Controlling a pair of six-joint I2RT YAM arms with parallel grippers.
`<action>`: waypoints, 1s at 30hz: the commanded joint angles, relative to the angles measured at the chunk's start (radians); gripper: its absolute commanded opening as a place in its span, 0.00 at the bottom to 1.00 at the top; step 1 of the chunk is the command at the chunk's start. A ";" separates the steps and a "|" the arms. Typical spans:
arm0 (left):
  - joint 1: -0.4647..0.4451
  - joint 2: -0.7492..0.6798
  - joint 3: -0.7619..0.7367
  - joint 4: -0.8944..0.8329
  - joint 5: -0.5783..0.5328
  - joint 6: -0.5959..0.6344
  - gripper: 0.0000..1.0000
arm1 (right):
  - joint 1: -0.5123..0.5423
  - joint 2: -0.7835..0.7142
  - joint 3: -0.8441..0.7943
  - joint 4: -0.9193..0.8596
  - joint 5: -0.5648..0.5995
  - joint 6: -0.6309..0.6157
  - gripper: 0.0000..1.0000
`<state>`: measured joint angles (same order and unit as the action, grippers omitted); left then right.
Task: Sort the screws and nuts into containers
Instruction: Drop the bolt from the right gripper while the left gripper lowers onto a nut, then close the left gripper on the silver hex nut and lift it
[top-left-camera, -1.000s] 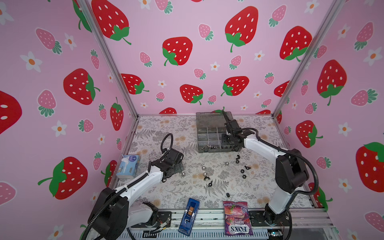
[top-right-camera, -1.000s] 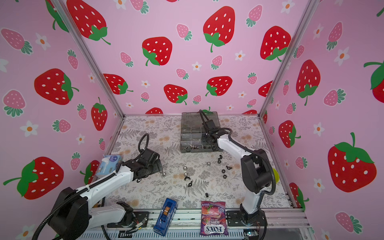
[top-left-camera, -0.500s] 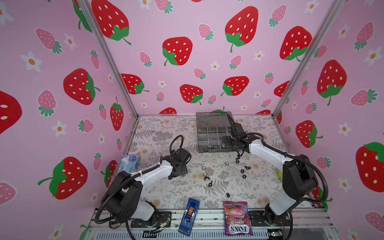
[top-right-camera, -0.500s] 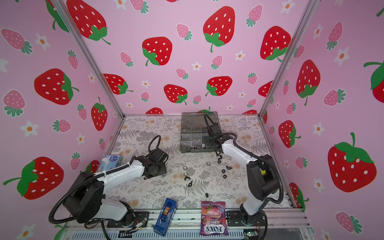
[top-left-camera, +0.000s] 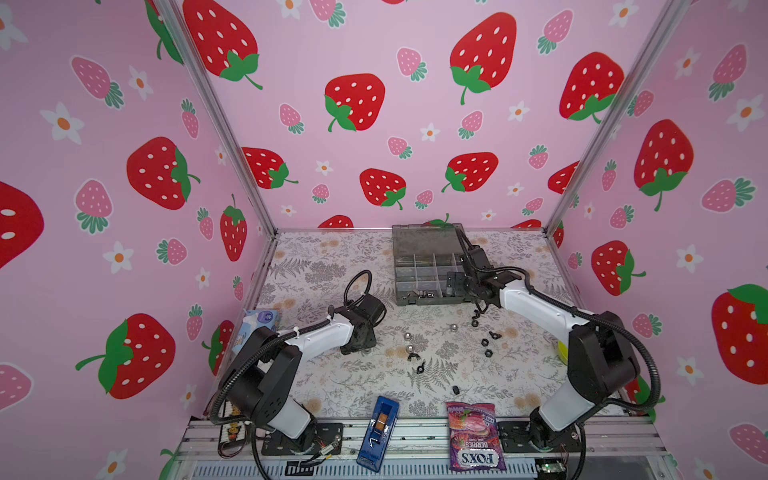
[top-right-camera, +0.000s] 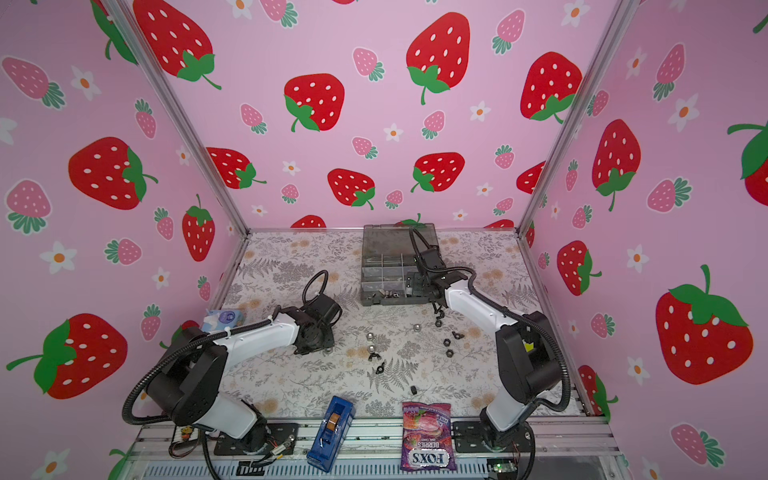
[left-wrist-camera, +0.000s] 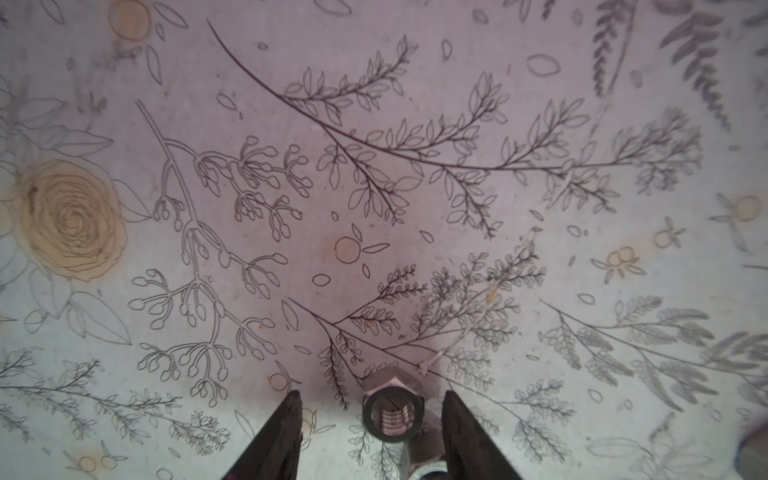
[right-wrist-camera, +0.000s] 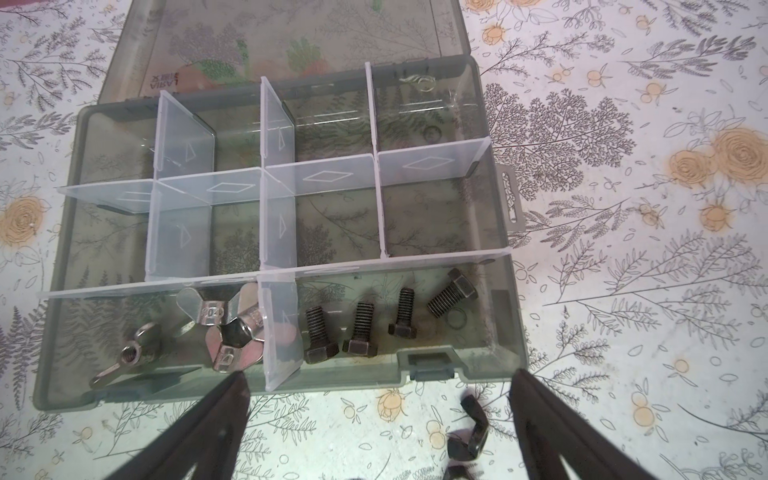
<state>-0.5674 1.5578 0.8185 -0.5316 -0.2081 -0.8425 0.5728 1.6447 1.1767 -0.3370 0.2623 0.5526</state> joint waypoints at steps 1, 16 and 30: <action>0.005 0.017 0.036 -0.019 -0.002 -0.013 0.53 | -0.009 -0.025 0.004 -0.001 0.026 0.010 1.00; 0.047 0.038 -0.018 0.027 0.045 -0.020 0.37 | -0.011 -0.003 0.010 -0.017 0.035 0.027 1.00; 0.046 0.021 -0.058 0.056 0.114 -0.037 0.30 | -0.011 0.007 0.010 -0.016 0.021 0.033 1.00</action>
<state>-0.5224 1.5600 0.7986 -0.4667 -0.1623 -0.8604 0.5671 1.6447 1.1767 -0.3382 0.2787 0.5743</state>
